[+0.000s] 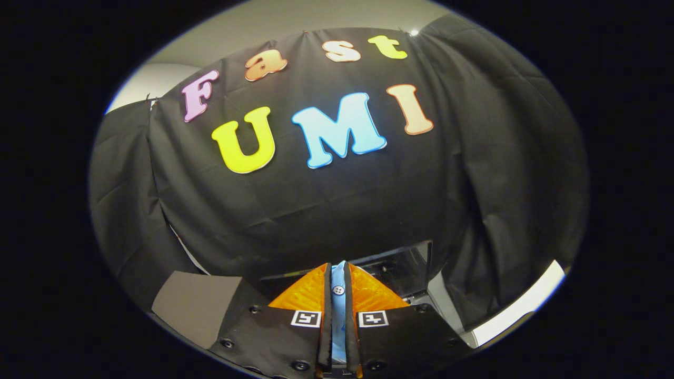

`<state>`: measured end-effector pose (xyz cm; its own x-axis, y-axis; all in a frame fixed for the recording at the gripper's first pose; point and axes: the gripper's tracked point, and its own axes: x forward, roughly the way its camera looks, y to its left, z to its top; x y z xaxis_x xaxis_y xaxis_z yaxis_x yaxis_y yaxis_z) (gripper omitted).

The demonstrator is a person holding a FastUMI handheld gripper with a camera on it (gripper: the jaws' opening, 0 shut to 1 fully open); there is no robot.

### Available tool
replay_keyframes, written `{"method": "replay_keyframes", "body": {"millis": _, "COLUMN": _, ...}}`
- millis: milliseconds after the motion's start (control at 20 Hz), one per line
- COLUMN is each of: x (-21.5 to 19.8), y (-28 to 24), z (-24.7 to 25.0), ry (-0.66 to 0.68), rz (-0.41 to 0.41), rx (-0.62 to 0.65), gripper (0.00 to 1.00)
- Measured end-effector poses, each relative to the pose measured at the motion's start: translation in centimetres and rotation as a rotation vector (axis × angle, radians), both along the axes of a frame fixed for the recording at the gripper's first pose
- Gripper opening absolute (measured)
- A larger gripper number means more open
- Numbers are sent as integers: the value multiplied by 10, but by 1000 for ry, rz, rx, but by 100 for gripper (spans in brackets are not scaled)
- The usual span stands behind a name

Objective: Put the clothes into the washing machine and then close the washing machine lid.

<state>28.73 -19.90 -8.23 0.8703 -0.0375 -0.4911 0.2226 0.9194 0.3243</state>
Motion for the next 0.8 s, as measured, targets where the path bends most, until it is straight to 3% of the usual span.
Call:
{"method": "replay_keyframes", "body": {"millis": 400, "x": -25, "y": 21, "z": -134, "ry": 163, "rz": 14, "rx": -8, "gripper": 12}}
{"method": "replay_keyframes", "body": {"millis": 500, "x": -23, "y": 31, "z": -145, "ry": 143, "rz": 38, "rx": -18, "gripper": 11}}
{"method": "replay_keyframes", "body": {"millis": 600, "x": -21, "y": 34, "z": -154, "ry": 144, "rz": 50, "rx": -66, "gripper": 5}}
{"method": "replay_keyframes", "body": {"millis": 800, "x": -21, "y": 48, "z": -144, "ry": 96, "rz": 74, "rx": -97, "gripper": 5}}
